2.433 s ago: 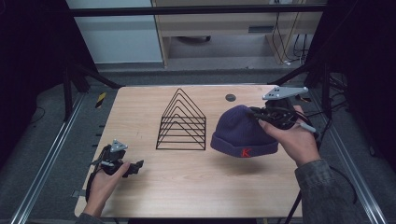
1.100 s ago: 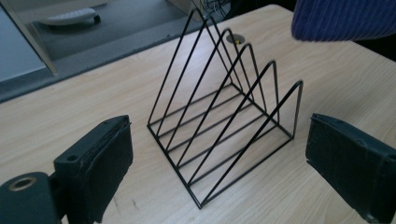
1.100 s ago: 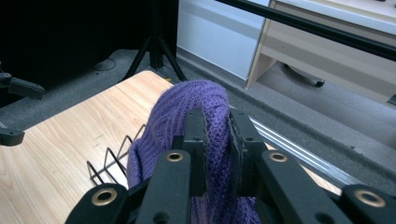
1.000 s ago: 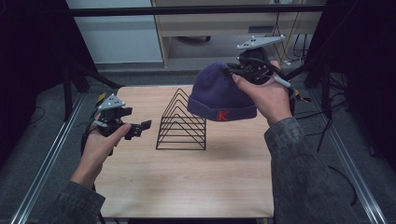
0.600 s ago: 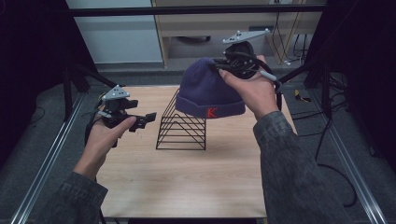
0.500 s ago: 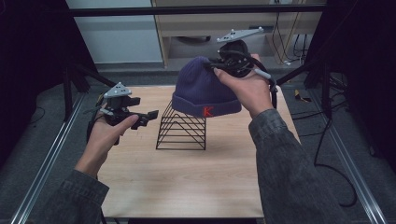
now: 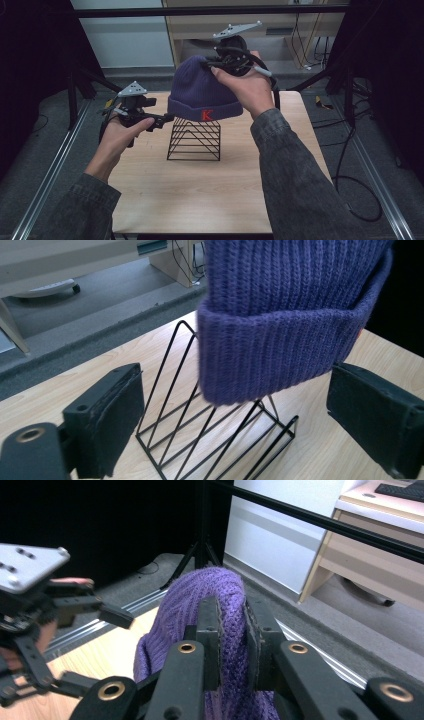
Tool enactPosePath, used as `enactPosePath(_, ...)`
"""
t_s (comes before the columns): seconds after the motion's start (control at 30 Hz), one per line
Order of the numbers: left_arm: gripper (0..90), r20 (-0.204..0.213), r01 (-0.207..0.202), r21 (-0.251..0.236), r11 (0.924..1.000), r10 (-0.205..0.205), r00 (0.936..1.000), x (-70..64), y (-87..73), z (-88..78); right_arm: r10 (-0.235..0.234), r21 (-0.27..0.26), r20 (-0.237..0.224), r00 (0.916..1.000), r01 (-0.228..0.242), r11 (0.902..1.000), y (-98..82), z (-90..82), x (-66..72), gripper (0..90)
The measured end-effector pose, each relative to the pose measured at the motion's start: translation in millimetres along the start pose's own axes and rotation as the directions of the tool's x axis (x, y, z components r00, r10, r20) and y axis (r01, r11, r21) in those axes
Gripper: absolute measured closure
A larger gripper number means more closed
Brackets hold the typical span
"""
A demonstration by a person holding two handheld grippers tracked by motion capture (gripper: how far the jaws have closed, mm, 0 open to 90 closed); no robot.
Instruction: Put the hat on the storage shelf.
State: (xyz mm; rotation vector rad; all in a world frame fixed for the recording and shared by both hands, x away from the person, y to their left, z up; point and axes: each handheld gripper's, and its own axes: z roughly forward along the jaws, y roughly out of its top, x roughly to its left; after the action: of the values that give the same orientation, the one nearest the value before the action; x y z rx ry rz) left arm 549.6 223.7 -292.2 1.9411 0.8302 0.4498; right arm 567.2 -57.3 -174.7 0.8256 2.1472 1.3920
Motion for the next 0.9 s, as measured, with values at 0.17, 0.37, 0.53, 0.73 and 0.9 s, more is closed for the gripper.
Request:
enactPosePath(0.17,5.6,0.008,-0.009,0.005,0.9999,0.009,0.9999,1.2,0.9,6.3,-0.01,-0.002,-0.017,0.9998,0.01,0.9999,5.3,4.9,9.4,79.1)
enactPosePath(0.37,5.6,0.006,0.007,0.008,0.9999,-0.007,1.0,3.5,-0.5,11.3,-0.017,-0.006,-0.029,0.9994,0.017,0.9998,6.3,7.4,14.6,79.0)
enactPosePath(0.53,30.2,0.024,0.016,0.03,0.9994,-0.017,0.9996,6.3,-2.1,16.8,-0.022,-0.001,-0.034,0.9992,0.022,0.9998,6.1,9.9,16.8,78.9)
enactPosePath(0.73,67.6,0.015,-0.018,0.061,0.998,0.017,0.9997,4.6,-4.8,20.3,-0.017,0.012,-0.023,0.9996,0.017,0.9998,2.0,14.7,14.3,78.8)
enactPosePath(0.9,70.8,-0.011,-0.028,0.05,0.9983,0.028,0.9995,4.4,-3.8,12.6,-0.003,0.015,-0.013,0.9999,0.003,0.9999,0.0,15.3,8.7,78.7)
